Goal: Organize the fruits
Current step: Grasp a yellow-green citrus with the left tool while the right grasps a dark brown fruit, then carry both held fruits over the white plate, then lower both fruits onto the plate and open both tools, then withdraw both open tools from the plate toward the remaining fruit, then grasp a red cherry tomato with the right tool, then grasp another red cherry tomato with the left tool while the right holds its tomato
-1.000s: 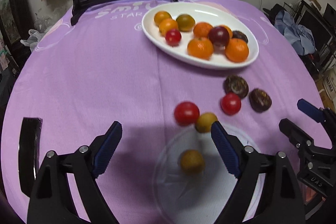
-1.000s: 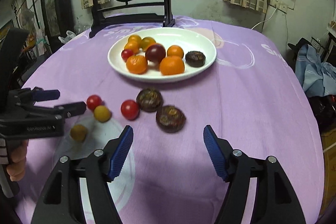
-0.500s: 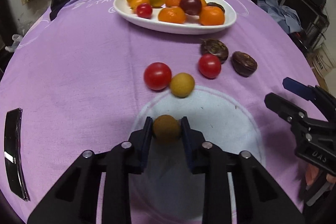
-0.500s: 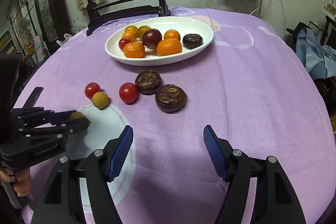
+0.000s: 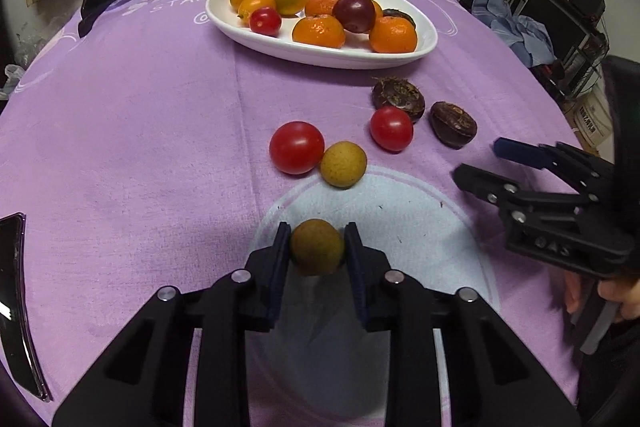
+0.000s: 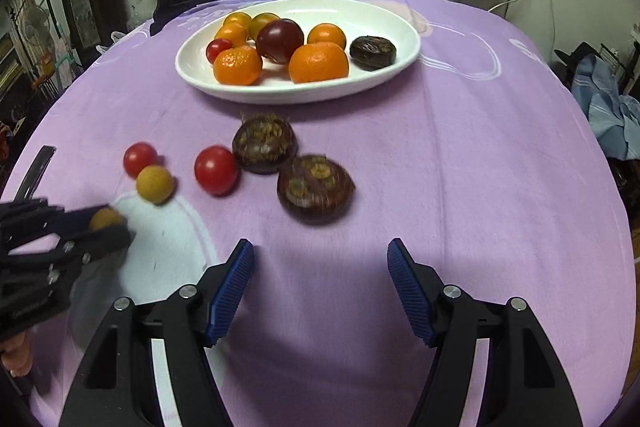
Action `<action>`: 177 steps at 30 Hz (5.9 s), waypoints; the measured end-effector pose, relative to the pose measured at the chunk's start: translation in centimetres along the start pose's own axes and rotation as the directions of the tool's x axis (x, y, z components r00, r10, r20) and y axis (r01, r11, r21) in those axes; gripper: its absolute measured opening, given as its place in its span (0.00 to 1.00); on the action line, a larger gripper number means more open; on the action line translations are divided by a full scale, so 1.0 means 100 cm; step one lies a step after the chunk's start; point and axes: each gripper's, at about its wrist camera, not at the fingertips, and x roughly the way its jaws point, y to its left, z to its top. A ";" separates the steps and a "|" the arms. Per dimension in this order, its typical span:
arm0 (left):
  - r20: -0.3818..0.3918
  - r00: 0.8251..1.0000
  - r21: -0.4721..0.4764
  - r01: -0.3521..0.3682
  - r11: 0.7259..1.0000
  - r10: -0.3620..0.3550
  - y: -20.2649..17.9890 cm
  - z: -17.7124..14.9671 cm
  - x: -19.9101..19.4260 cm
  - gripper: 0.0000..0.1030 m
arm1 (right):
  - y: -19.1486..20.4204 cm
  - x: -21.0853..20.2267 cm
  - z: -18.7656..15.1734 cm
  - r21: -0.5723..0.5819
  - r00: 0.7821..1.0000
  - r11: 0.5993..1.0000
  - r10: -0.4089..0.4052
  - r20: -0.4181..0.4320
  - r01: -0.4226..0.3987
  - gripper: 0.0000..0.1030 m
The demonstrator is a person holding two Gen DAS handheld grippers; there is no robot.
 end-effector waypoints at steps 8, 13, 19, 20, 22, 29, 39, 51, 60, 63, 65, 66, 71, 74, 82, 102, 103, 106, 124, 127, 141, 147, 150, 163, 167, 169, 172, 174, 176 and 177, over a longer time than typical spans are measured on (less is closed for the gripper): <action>-0.005 1.000 0.013 0.003 1.000 -0.003 0.000 0.003 0.002 0.27 | 0.000 0.016 0.018 0.057 1.000 0.998 0.013 0.026 -0.014 0.61; -0.005 1.000 0.004 0.009 1.000 -0.009 0.001 0.004 0.002 0.26 | -0.005 0.012 0.017 0.078 0.999 0.997 0.001 0.043 -0.005 0.41; 0.034 0.999 0.007 0.030 1.000 -0.030 -0.002 0.002 -0.007 0.26 | -0.008 -0.014 0.008 0.090 0.992 0.996 -0.003 0.124 -0.008 0.41; 0.043 0.998 0.017 0.036 0.999 -0.037 -0.004 0.002 -0.010 0.26 | -0.006 -0.019 0.006 0.082 0.990 0.997 0.000 0.138 -0.011 0.41; 0.046 0.998 0.022 0.049 0.999 -0.050 -0.007 0.002 -0.012 0.26 | -0.005 -0.026 0.003 0.072 0.988 0.997 0.008 0.155 -0.019 0.41; 0.048 0.999 0.047 0.019 0.999 -0.021 -0.018 0.024 -0.027 0.26 | -0.006 -0.049 0.006 0.065 0.976 0.997 0.028 0.215 -0.042 0.41; 0.097 0.994 0.029 -0.044 0.999 0.041 -0.012 0.097 -0.029 0.26 | -0.006 -0.047 0.051 0.041 0.965 0.997 0.052 0.256 -0.065 0.41; 0.085 0.989 -0.053 -0.119 0.992 0.123 0.017 0.178 0.029 0.26 | -0.008 0.007 0.129 0.023 0.969 0.999 0.026 0.245 -0.033 0.41; 0.094 0.980 -0.075 -0.168 0.983 0.175 0.020 0.195 0.057 0.44 | -0.015 0.052 0.150 0.074 0.978 0.997 0.012 0.209 -0.028 0.44; 0.089 0.979 -0.101 -0.176 0.979 0.186 0.024 0.197 0.059 0.53 | -0.021 0.054 0.148 0.112 0.974 0.993 0.009 0.226 -0.035 0.51; 0.096 0.978 -0.125 -0.173 0.977 0.185 0.029 0.194 0.054 0.70 | -0.026 0.050 0.145 0.123 0.973 0.991 0.019 0.229 -0.048 0.54; 0.110 0.976 -0.134 -0.173 0.976 0.188 0.030 0.191 0.049 0.74 | -0.027 0.048 0.143 0.125 0.973 0.991 0.017 0.231 -0.047 0.56; 0.171 0.956 -0.130 -0.216 0.968 0.237 0.031 0.173 0.023 0.89 | -0.036 0.027 0.120 0.177 0.960 0.982 0.021 0.278 -0.073 0.73; 0.176 0.957 -0.145 -0.208 0.967 0.232 0.034 0.157 0.009 0.90 | -0.038 0.019 0.104 0.204 0.963 0.972 0.056 0.265 -0.113 0.74; 0.176 0.947 -0.177 -0.240 0.955 0.270 0.041 0.103 -0.018 0.92 | -0.022 -0.014 0.070 0.169 0.964 0.981 0.051 0.259 -0.097 0.74; 0.189 0.941 -0.173 -0.249 0.953 0.280 0.053 0.040 -0.018 0.93 | 0.058 -0.010 0.005 -0.100 0.996 0.994 -0.027 0.087 0.036 0.63; 0.187 0.942 -0.174 -0.246 0.954 0.277 0.053 0.040 -0.018 0.93 | 0.059 -0.007 0.005 -0.103 0.997 0.994 -0.030 0.076 0.038 0.55; 0.170 0.949 -0.184 -0.235 0.954 0.266 0.057 0.041 -0.016 0.93 | 0.064 0.002 0.008 -0.101 0.998 0.994 -0.027 0.048 0.032 0.51; 0.095 0.979 -0.253 -0.151 0.956 0.180 0.071 0.039 -0.001 0.93 | 0.071 0.015 0.028 -0.056 0.998 0.998 0.018 0.059 -0.015 0.26; 0.099 0.977 -0.227 -0.165 0.960 0.191 0.067 0.039 0.000 0.93 | 0.065 0.004 0.019 -0.054 0.997 0.998 0.024 0.071 -0.020 0.26; 0.065 0.989 -0.143 -0.120 0.982 0.130 0.058 0.037 -0.003 0.93 | 0.035 -0.016 -0.007 0.001 0.993 1.000 0.030 0.113 -0.030 0.27; 0.028 0.987 -0.016 -0.161 0.987 0.161 0.045 0.032 -0.005 0.93 | 0.036 -0.016 -0.008 -0.017 0.993 0.999 0.039 0.109 -0.038 0.27; 0.008 0.987 0.044 -0.161 0.986 0.161 0.037 0.029 0.000 0.93 | 0.037 -0.019 -0.007 -0.024 0.992 0.999 0.043 0.116 -0.041 0.27; 0.067 0.977 0.101 -0.208 0.973 0.202 0.021 0.023 0.019 0.78 | 0.039 -0.023 -0.008 -0.027 0.991 0.997 0.076 0.109 -0.073 0.27; 0.069 0.977 0.068 -0.205 0.976 0.201 0.020 0.029 0.022 0.78 | 0.040 -0.023 -0.007 -0.033 0.991 0.996 0.083 0.106 -0.080 0.27; 0.066 0.978 0.050 -0.202 0.978 0.199 0.021 0.031 0.023 0.78 | 0.040 -0.022 -0.007 -0.034 0.991 0.996 0.085 0.101 -0.082 0.27; 0.069 0.976 0.038 -0.209 0.977 0.206 0.017 0.033 0.023 0.76 | 0.040 -0.021 -0.006 -0.032 0.992 0.996 0.086 0.096 -0.084 0.27; 0.073 0.978 0.041 -0.197 0.980 0.193 0.013 0.034 0.024 0.75 | 0.040 -0.021 -0.006 -0.029 0.992 0.996 0.090 0.092 -0.088 0.27; 0.080 0.976 0.061 -0.210 0.976 0.205 0.006 0.037 0.026 0.75 | 0.040 -0.021 -0.006 -0.029 0.992 0.996 0.092 0.090 -0.090 0.27; 0.082 0.974 0.067 -0.215 0.974 0.210 0.004 0.038 0.027 0.75 | 0.040 -0.021 -0.006 -0.029 0.992 0.995 0.093 0.090 -0.090 0.27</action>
